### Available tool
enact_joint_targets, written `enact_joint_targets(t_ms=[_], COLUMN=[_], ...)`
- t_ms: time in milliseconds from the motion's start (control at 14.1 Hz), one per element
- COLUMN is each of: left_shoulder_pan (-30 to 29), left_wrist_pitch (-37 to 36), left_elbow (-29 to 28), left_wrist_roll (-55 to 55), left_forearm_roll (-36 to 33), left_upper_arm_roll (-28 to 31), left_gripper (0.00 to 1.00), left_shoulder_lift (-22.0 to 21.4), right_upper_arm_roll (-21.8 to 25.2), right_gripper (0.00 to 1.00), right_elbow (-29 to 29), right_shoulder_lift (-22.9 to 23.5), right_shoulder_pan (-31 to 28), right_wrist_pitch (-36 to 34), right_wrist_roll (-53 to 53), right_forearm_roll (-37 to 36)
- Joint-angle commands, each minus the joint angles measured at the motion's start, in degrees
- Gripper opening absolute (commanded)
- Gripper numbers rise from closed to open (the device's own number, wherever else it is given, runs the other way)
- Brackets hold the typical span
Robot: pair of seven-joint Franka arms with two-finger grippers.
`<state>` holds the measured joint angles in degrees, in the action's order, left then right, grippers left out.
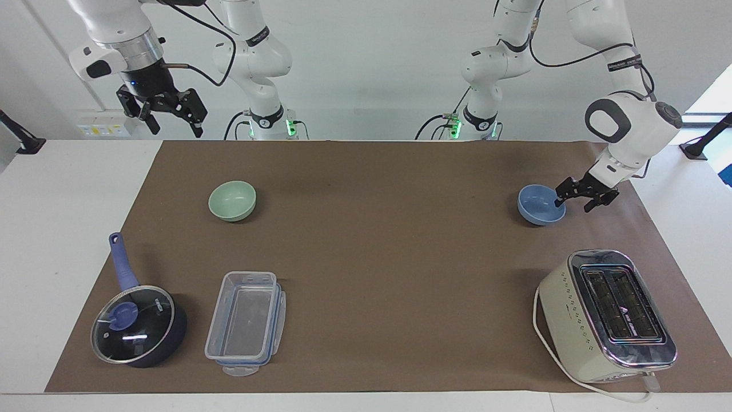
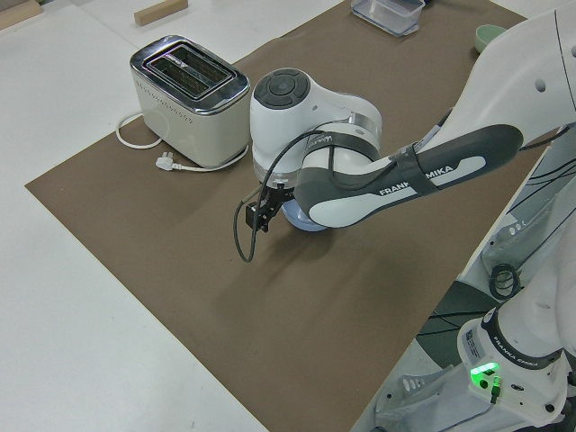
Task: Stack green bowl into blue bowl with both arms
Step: 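Reach the left gripper to the blue bowl rim and grasp it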
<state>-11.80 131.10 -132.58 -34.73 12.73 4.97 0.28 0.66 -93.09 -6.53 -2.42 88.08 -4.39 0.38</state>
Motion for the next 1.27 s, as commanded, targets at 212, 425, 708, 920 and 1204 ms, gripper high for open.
enact_joint_targets(t_ms=[212, 425, 708, 920, 1204], left_shoulder_pan=[0.1, 0.2, 0.1, 0.1, 0.6], left_wrist_pitch=[1.6, 0.7, -0.6, -0.5, -0.6], left_elbow=[-2.6, -2.5, -2.2, -2.0, -2.0], left_wrist_roll=[-0.8, -0.6, -1.2, -1.6, -1.6], left_forearm_roll=[1.2, 1.2, 1.2, 1.2, 1.2], left_upper_arm_roll=[-0.2, -0.2, -0.2, -0.2, -0.4], left_gripper=[0.56, 0.05, 0.00, 0.00, 0.00], left_shoulder_lift=[-0.8, -0.8, -0.8, -0.8, -2.6], right_upper_arm_roll=[-0.2, -0.2, -0.2, -0.2, -0.2], right_gripper=[1.00, 1.00, 1.00, 1.00, 1.00], right_elbow=[-0.1, -0.1, -0.1, -0.1, -0.1], right_shoulder_lift=[-0.1, -0.1, -0.1, -0.1, -0.1], right_shoulder_pan=[-0.2, -0.2, -0.2, -0.2, -0.2], right_wrist_pitch=[0.2, 0.2, 0.1, 0.2, 0.2], right_wrist_roll=[0.7, 0.7, 0.7, 0.7, 0.7], right_forearm_roll=[-0.1, -0.1, -0.1, -0.1, -0.1])
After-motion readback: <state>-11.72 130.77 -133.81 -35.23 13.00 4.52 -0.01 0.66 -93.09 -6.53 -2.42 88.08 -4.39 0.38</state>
